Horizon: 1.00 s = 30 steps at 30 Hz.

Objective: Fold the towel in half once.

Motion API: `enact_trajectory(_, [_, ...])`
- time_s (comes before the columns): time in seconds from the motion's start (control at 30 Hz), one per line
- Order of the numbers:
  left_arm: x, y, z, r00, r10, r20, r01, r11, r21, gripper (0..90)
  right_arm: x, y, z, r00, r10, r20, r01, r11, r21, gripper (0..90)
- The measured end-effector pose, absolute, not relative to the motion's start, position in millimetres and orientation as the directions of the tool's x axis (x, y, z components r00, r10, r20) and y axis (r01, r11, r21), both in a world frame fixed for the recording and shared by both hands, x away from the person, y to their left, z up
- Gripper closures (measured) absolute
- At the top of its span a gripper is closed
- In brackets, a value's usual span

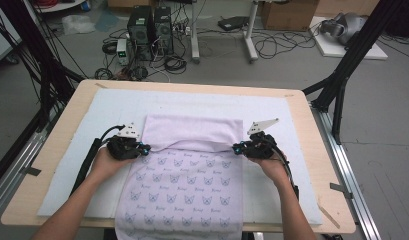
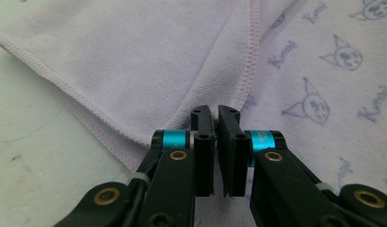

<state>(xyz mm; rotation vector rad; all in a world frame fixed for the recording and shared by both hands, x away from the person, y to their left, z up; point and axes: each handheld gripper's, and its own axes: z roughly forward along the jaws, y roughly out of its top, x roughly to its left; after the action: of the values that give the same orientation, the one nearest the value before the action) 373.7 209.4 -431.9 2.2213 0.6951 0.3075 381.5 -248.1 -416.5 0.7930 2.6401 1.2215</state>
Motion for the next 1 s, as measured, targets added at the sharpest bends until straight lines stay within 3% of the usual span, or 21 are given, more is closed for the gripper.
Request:
enact_trajectory(0.3, [345, 238, -403, 0.798, 0.603, -0.010, 0.352, -0.452, 0.819, 86.0, 360, -254, -391, -0.872, 0.487, 0.053, 0.329, 0.504, 0.799, 85.9])
enact_trajectory(0.6, [267, 261, -400, 0.825, 0.565, 0.027, 0.289, -0.461, 0.839, 85.2, 285, -255, -380, -0.925, 0.378, 0.050, 0.254, 0.515, 0.819, 83.1])
enact_trajectory(0.67, [256, 265, -401, 0.822, 0.569, 0.019, 0.295, -0.455, 0.840, 75.1, 268, -256, -386, -0.933, 0.352, 0.071, 0.252, 0.502, 0.827, 71.5])
enact_trajectory(0.7, [254, 267, -402, 0.819, 0.574, 0.020, 0.299, -0.456, 0.838, 66.6, 261, -257, -388, -0.932, 0.358, 0.058, 0.244, 0.501, 0.831, 69.7])
enact_trajectory(0.73, [254, 267, -403, 0.821, 0.571, 0.014, 0.302, -0.455, 0.838, 64.4, 257, -258, -389, -0.930, 0.363, 0.053, 0.243, 0.502, 0.830, 68.7])
enact_trajectory(1.0, [274, 242, -425, 0.856, 0.517, -0.031, 0.327, -0.493, 0.806, 60.2, 275, -240, -408, -0.932, 0.355, 0.076, 0.267, 0.529, 0.805, 64.4])
